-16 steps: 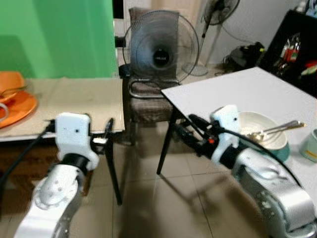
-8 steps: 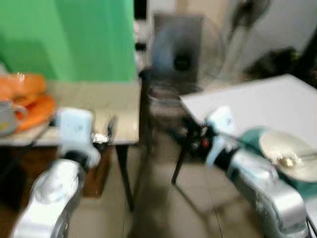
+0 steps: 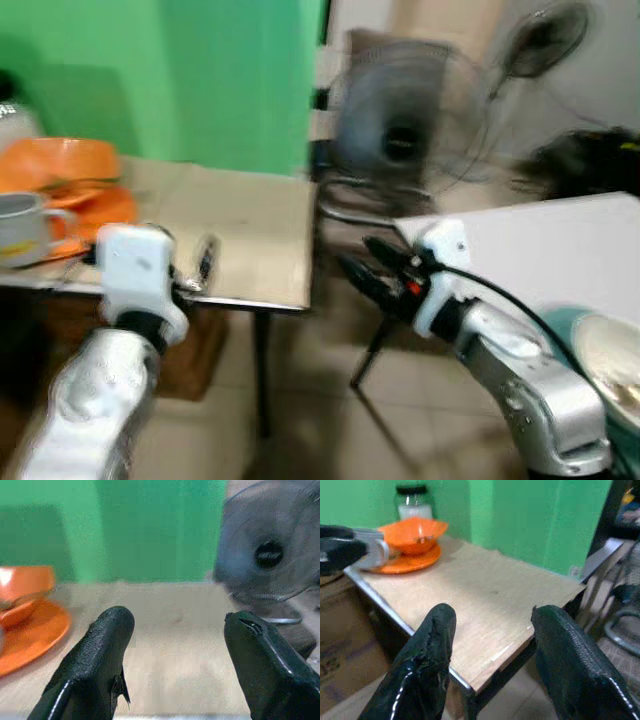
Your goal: Setting the table
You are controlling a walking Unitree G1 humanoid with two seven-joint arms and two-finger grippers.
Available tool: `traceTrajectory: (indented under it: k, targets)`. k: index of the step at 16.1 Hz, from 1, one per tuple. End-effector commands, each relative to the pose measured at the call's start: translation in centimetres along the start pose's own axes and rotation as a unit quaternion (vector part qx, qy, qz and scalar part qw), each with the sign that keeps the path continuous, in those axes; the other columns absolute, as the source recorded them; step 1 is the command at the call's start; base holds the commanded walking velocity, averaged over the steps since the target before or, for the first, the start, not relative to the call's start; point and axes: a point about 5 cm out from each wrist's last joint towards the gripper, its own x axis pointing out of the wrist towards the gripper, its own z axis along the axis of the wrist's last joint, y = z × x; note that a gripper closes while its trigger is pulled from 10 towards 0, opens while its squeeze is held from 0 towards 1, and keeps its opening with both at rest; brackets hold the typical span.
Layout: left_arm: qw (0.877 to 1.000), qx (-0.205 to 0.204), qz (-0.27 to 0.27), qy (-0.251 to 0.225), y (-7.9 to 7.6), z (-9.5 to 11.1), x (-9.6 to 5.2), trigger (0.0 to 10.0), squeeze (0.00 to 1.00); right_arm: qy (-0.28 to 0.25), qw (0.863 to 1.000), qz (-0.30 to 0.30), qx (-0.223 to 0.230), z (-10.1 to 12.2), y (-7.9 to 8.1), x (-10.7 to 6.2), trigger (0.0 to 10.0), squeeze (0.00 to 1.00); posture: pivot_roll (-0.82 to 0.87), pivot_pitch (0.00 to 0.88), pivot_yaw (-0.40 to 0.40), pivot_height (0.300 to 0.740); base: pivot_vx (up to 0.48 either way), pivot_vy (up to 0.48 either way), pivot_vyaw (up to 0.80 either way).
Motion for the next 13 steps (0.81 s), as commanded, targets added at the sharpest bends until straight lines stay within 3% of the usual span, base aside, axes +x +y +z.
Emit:
traceTrajectory:
  k: [1,3,6,10,13]
  targets:
    - [1.000,0.009,0.014,-0.011,0.5,0.5,-0.3,10.0,0.00,-0.010,1.000,0.024,0.002,0.3,0.7,0.4,10.0,0.00,0.02,0.000,-0.087,0.740,0.341,0.000,0.80]
    - [1.000,0.014,0.003,-0.004,0.2,0.3,-0.7,10.0,0.00,-0.008,1.000,0.022,0.006,-0.2,0.8,-0.2,10.0,0.00,0.02,0.000,-0.069,0.740,0.341,0.000,0.80]
    - [1.000,0.022,-0.022,-0.003,-0.2,0.3,-0.1,10.0,0.00,-0.024,0.997,-0.054,0.058,-0.8,0.0,-1.0,10.0,0.00,-0.01,0.000,-0.025,0.740,0.341,0.000,0.44]
    - [0.999,0.021,-0.048,-0.015,-0.5,0.4,1.5,10.0,0.00,-0.053,0.981,-0.180,0.041,-0.2,-2.5,-1.7,10.0,0.00,-0.06,0.000,0.023,0.740,0.339,0.000,0.00]
    - [0.999,-0.004,-0.037,-0.025,-0.4,0.6,2.1,10.0,0.00,-0.070,0.975,-0.211,0.017,0.8,-3.4,-2.1,10.0,0.00,-0.06,0.000,0.023,0.740,0.213,0.000,0.00]
